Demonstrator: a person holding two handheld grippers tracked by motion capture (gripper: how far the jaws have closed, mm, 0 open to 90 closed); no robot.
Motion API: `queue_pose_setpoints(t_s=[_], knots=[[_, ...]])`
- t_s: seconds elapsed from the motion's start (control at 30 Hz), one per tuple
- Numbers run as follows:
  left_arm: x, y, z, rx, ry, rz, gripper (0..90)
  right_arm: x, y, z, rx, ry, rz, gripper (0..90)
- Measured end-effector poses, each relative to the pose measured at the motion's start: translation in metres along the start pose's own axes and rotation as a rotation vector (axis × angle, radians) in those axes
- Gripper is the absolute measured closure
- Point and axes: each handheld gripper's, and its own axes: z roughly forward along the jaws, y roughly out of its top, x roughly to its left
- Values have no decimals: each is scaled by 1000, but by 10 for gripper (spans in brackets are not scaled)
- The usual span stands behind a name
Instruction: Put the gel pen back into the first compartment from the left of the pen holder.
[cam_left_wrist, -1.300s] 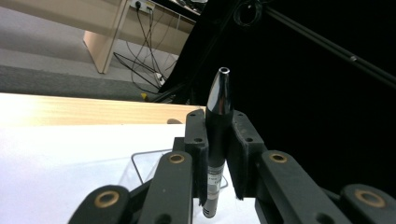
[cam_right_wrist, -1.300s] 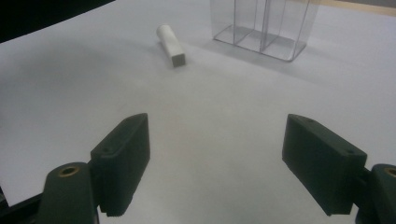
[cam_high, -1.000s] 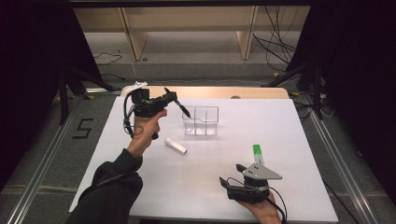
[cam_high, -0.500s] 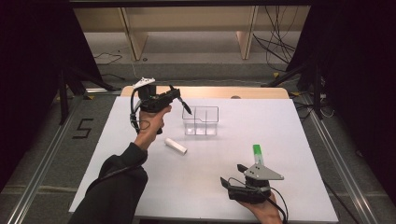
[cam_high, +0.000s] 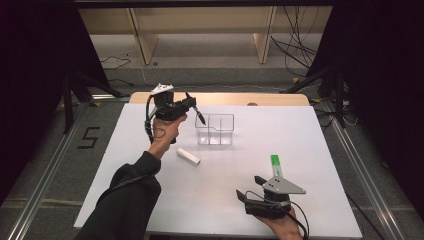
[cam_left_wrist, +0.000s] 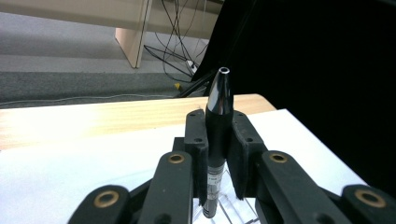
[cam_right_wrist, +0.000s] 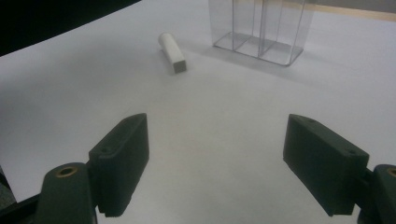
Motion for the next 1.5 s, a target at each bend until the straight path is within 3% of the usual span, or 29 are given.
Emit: queue_pose_setpoints(t_s=[0.2, 0.4, 0.8, 0.83, 0.9, 1.0, 1.13, 1.23, 1.5], knots=[[-3, -1, 6, 31, 14, 32, 794, 0, 0, 0, 0, 1, 1, 234], [-1, -4, 14, 74, 16, 25, 793, -1, -1, 0, 3, 1, 0, 234], [-1, -10, 21, 109, 3, 27, 779, -1, -1, -1, 2, -1, 2, 236], [-1, -10, 20, 105, -7, 18, 736, -2, -1, -1, 2, -1, 2, 236], [-2, -8, 19, 105, -16, 12, 521, -2, -1, -1, 1, -1, 3, 236], [-6, -4, 13, 93, 14, 28, 335, -3, -1, -2, 0, -5, 4, 236], [-5, 1, 3, 89, 52, 18, 233, -5, 0, -3, -2, -10, 7, 236], [-3, 0, -5, 76, 62, 9, 216, -6, 0, -4, -8, -18, 9, 236], [-3, -14, -23, 121, 19, 17, 194, -11, 1, -7, -14, -41, 25, 236]])
